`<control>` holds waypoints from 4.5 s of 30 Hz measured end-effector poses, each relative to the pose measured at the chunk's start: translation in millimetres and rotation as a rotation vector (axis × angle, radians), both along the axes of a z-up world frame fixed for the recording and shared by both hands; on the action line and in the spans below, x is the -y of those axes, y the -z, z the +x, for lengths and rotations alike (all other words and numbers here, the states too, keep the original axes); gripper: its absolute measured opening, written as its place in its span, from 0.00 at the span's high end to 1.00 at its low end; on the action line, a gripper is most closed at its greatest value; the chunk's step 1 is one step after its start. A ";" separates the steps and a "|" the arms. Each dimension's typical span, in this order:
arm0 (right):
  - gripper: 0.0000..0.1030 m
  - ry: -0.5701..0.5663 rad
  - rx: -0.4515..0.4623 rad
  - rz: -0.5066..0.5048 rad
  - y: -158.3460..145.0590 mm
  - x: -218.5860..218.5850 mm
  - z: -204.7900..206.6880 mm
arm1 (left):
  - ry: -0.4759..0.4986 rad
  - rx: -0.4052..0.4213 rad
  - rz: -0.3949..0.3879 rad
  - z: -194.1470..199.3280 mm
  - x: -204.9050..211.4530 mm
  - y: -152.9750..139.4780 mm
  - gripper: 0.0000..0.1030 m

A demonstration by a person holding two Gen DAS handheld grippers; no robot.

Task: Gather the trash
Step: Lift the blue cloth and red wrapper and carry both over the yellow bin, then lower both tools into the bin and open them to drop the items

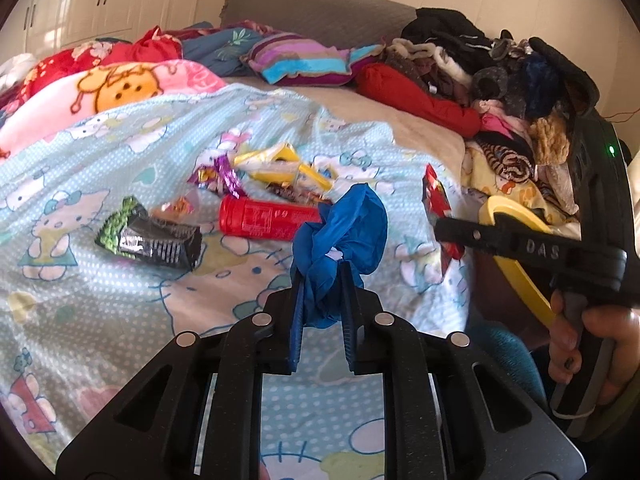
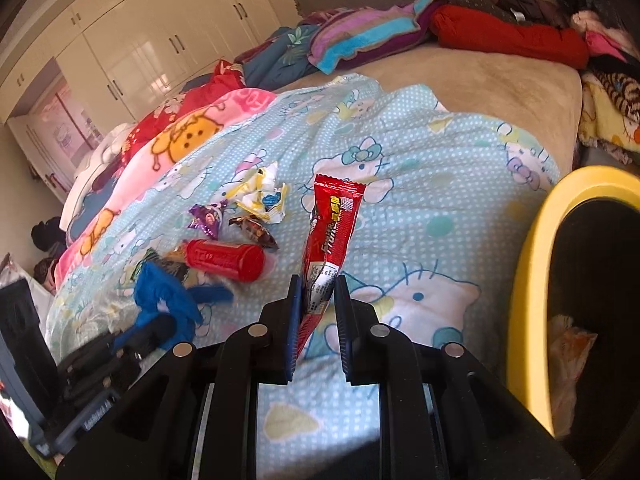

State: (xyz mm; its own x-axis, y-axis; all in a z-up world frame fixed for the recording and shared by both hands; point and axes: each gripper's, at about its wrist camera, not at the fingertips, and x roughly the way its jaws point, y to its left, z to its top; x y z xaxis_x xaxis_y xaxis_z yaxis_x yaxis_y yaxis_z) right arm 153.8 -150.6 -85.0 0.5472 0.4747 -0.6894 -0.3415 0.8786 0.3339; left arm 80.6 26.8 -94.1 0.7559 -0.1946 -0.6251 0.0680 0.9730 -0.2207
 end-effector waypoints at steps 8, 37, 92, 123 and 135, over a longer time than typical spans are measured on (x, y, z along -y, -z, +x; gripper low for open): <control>0.84 -0.007 0.061 -0.014 -28.2 18.9 -12.5 | 0.020 0.044 0.005 -3.9 12.7 -19.4 0.90; 0.84 0.021 0.142 -0.034 -77.8 81.7 -43.7 | 0.144 0.118 0.058 -16.6 77.8 -55.1 0.90; 0.84 0.280 0.086 -0.085 -55.4 228.8 -39.8 | 0.435 0.132 0.081 -1.3 222.0 -60.0 0.90; 0.82 0.359 -0.017 -0.070 -20.7 263.6 -25.9 | 0.490 0.030 0.110 34.7 261.2 -17.5 0.90; 0.50 0.378 -0.029 -0.044 -21.8 261.8 -26.8 | 0.439 0.068 0.071 29.4 242.3 -31.3 0.14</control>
